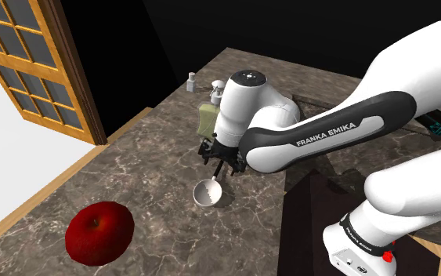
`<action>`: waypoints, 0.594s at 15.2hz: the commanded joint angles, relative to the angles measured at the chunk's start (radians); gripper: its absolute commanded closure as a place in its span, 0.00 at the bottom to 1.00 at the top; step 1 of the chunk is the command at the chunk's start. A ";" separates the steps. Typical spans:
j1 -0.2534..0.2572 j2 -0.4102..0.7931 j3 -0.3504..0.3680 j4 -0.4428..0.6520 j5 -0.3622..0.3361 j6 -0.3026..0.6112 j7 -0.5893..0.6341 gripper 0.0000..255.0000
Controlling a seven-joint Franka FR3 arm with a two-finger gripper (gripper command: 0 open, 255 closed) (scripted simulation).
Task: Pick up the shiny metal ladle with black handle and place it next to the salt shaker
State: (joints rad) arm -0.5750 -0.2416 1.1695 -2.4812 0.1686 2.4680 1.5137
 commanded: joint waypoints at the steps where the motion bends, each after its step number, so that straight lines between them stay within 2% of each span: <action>1: -0.002 0.002 0.002 0.000 -0.002 0.001 0.002 0.00; 3: -0.002 0.002 0.002 0.000 -0.002 0.001 0.002 0.00; 4: -0.002 0.002 0.002 0.000 -0.002 0.001 0.002 1.00; 9: -0.004 0.003 0.003 0.001 -0.004 0.002 0.002 1.00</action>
State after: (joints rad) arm -0.5768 -0.2421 1.1710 -2.4788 0.1653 2.4636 1.5151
